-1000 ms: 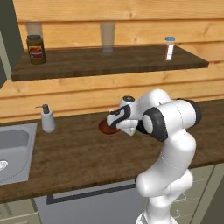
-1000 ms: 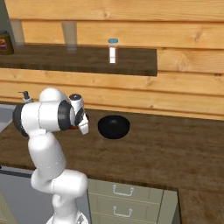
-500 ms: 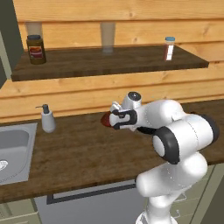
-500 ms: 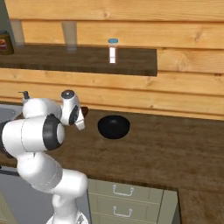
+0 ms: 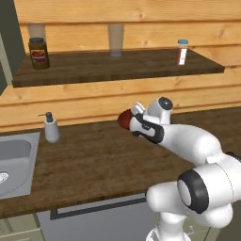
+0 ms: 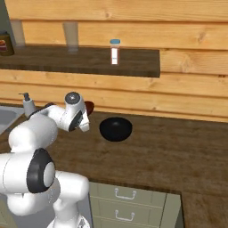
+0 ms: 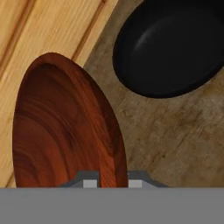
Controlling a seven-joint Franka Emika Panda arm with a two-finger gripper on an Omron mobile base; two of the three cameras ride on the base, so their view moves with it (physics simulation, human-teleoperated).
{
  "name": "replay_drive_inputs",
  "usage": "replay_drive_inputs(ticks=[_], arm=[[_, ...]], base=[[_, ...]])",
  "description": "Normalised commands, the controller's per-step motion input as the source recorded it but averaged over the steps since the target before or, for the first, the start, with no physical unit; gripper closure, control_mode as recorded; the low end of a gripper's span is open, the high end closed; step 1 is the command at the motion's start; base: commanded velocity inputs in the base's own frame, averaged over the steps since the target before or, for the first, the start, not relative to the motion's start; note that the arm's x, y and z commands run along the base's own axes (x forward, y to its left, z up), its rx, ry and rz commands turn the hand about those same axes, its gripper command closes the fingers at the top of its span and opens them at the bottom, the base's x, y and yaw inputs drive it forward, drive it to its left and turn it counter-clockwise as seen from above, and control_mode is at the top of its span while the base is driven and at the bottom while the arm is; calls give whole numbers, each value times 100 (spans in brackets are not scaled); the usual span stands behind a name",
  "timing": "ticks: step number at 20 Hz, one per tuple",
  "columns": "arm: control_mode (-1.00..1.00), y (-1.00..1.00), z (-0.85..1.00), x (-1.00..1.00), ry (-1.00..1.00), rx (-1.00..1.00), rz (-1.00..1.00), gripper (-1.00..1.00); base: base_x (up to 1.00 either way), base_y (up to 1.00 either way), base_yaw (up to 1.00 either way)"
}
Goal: Pick up the bowls on the counter and stack them on top of one another in the open cabinet. Place the smaller bowl on top of the larger bowl.
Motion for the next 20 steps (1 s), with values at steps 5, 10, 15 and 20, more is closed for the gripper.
replay_drive_inputs(ticks=[5,10,15,20], arm=[[-100,-57,27,-18,0,4,-3,100],[-100,-61,16,-21,0,5,0,100],[-100,-50,1,-17,0,2,0,100],[-100,-48,0,0,0,0,0,100]], base=[[0,0,0],[0,0,0],[0,0,0],[0,0,0]])
